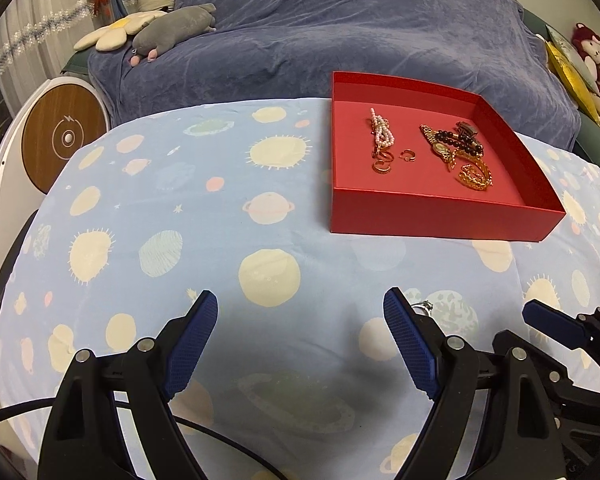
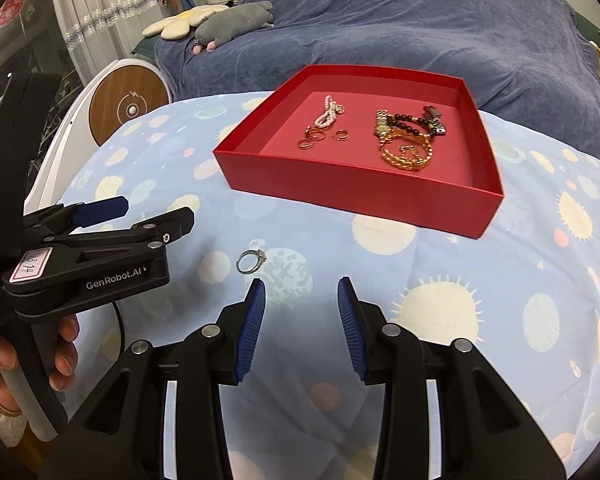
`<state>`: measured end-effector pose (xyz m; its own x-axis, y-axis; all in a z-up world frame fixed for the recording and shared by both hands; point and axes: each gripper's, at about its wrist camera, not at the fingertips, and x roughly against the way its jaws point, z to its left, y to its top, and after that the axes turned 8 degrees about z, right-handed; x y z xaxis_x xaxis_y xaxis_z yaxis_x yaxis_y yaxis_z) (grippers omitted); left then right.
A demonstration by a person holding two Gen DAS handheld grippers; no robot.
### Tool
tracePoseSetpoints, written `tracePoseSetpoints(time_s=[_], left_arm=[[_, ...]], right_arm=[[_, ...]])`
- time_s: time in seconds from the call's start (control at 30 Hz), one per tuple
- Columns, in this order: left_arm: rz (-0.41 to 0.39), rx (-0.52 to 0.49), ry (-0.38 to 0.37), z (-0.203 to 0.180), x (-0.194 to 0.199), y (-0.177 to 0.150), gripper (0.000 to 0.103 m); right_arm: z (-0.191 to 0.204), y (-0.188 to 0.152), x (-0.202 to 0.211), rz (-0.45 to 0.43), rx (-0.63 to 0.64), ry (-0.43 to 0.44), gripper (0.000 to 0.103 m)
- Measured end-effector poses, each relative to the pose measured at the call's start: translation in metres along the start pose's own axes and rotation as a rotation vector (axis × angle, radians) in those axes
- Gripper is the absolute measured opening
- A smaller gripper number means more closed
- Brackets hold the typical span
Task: Organize jewelry
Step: 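Withdraw both grippers and move the right gripper to the silver ring, then grasp the silver ring with the right gripper and lift it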
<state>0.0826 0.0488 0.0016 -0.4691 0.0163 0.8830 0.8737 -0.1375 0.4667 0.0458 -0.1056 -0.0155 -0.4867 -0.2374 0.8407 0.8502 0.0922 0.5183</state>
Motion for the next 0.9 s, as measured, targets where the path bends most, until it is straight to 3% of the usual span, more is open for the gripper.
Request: tracePoseSetpoints(time_s=[0.53, 0.67, 0.9], left_arm=[[0.036, 0.023, 0.024, 0.038, -0.011, -0.014, 0.082], [0.041, 0.022, 0.02, 0.038, -0.014, -0.014, 0.082], [0.038, -0.007, -0.007, 0.02, -0.018, -0.008, 0.082]], right_arm=[[0.044, 0.013, -0.052, 0.038, 0.093, -0.014, 0.036], [0.048, 0.015, -0.055, 0.025, 0.11, -0.048, 0.019], [0.02, 0.008, -0.04, 0.026, 0.045, -0.045, 0.019]])
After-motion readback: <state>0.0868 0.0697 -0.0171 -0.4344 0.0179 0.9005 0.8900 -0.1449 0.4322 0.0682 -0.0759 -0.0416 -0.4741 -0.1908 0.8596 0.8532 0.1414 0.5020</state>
